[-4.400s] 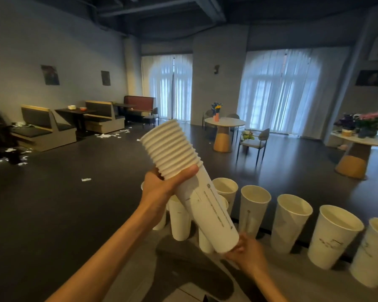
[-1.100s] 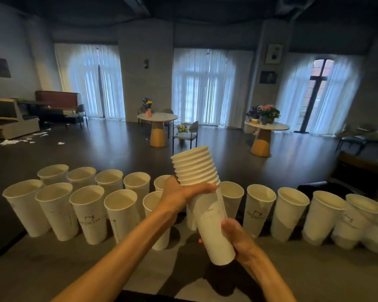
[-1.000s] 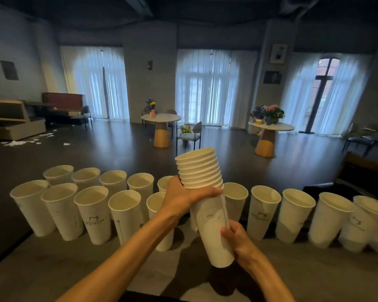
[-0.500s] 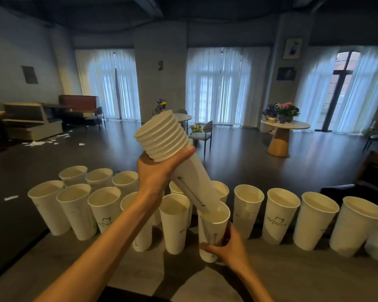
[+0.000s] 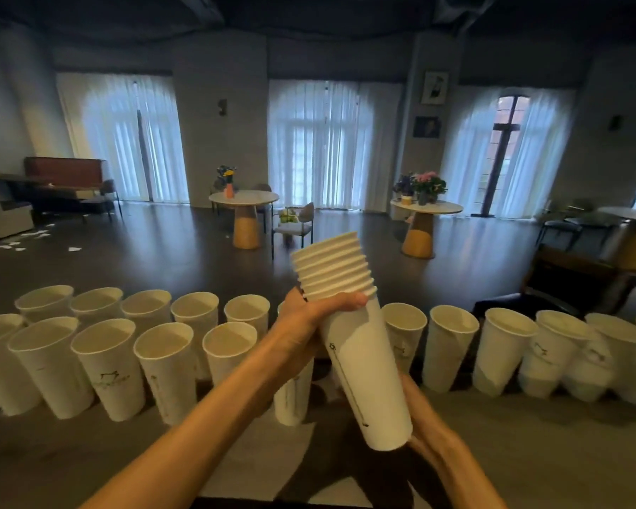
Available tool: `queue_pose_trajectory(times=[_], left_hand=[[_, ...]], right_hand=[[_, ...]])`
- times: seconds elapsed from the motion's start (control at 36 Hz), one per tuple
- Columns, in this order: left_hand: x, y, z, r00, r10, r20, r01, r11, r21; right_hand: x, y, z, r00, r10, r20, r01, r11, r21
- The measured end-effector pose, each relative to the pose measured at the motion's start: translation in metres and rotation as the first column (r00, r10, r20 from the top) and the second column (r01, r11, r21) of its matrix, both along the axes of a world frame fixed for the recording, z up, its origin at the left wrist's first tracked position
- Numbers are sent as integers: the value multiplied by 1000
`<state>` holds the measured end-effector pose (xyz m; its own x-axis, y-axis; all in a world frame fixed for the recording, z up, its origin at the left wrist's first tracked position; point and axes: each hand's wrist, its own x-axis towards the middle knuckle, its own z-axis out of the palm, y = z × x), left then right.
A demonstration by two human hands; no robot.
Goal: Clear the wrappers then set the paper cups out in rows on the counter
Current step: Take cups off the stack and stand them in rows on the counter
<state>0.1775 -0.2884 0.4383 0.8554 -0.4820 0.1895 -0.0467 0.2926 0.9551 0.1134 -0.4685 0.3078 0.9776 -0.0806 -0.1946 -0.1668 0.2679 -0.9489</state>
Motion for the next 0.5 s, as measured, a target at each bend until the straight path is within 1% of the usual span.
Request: queue_pose_trajectory(times=[0.03,0.06,0.11,0.14,0.17,0.22,0.25,0.28,0.33,0.39,0.42,0.5], left_hand=[[-3,-8,-6,1000,25,-11,-25,1000,19],[-3,-9,-13,998,54,-25,-53,998,26],[-9,-28,-21,997,71,-39,-69,997,33],[-10,-33,-23,995,99,-28,-98,994,48],[-12,-38,-24,991,131,-26,-130,990,58],[-15,-46,-23,980,196,17,-197,977,84],[-15,-48,-23,974,227,26,-228,970,86],[-13,-49,-21,963,267,37,-269,959,84],[-7,-47,-15,946,322,37,-324,943,72],[-2,-40,-7,928,370,38,-372,927,47],[-1,-37,-2,923,382,51,-383,923,30],[-2,-29,11,894,440,80,-440,898,-23]], right_hand=[[-4,-7,-3,994,63,90,-64,998,16],[-10,-1,4,989,96,113,-108,989,102],[-26,-12,10,981,138,134,-154,982,111],[-31,-16,11,976,157,149,-169,983,76],[-35,-18,14,983,138,122,-143,989,32],[-38,-27,14,994,81,69,-69,984,-165],[-39,-31,12,998,48,45,-33,959,-282],[-40,-33,11,999,11,40,4,935,-355],[-41,-36,4,998,-15,59,39,905,-423],[-35,-35,-9,998,-40,45,57,885,-462],[-29,-34,-19,997,-71,39,81,881,-465],[-14,-23,-34,996,-84,34,90,887,-452]])
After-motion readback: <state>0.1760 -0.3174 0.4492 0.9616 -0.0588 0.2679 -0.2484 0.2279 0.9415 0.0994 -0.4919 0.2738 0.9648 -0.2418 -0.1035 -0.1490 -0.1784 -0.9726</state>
